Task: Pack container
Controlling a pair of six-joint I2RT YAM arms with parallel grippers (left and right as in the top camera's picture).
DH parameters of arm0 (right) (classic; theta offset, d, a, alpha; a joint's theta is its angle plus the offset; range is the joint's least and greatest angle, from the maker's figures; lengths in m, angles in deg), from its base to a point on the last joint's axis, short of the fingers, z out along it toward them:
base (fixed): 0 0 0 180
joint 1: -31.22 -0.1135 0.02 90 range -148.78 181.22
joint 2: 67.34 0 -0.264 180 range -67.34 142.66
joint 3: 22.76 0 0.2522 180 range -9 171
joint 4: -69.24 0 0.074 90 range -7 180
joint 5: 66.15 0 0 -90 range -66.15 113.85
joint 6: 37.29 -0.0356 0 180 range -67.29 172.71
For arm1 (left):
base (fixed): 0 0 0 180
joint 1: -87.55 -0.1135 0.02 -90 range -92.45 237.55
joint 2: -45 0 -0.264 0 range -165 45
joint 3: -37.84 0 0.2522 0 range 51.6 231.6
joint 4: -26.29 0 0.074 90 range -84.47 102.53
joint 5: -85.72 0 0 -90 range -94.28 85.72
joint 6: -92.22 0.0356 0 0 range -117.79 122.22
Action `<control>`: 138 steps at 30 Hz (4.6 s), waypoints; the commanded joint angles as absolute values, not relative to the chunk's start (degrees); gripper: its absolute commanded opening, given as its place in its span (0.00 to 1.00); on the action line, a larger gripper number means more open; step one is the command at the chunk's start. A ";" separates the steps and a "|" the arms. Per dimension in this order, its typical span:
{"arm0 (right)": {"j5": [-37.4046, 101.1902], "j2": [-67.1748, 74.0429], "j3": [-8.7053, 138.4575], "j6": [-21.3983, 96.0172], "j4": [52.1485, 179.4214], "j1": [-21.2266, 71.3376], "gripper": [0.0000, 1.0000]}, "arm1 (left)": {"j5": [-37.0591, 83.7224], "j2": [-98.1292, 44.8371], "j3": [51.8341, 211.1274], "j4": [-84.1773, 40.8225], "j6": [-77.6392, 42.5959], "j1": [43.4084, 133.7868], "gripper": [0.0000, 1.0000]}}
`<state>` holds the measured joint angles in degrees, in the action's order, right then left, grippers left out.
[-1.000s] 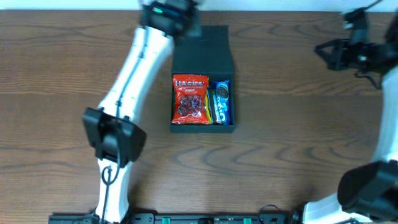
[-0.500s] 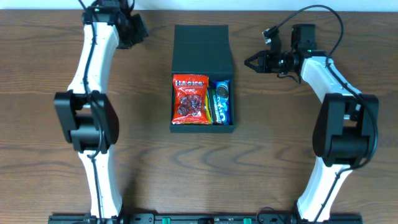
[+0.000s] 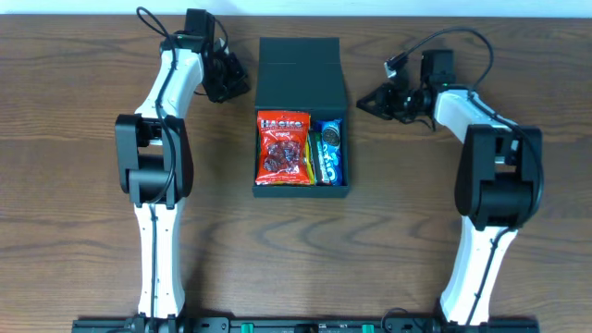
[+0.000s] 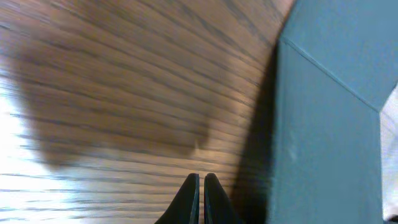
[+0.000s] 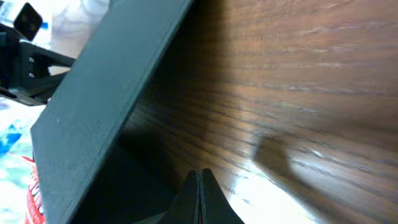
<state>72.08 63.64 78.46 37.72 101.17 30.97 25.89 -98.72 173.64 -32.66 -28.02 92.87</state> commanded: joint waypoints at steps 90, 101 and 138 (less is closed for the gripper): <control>53.37 -2.74 68.84 67.03 158.77 27.75 0.02 | 10.70 -34.85 161.49 -75.35 5.02 92.83 0.06; 55.31 -32.62 46.09 58.66 157.37 27.80 0.94 | 10.55 0.45 117.69 -62.98 -1.31 92.83 0.24; 55.33 -33.80 45.61 53.81 157.37 27.82 0.99 | 0.12 25.19 93.69 -36.88 -4.07 80.04 0.95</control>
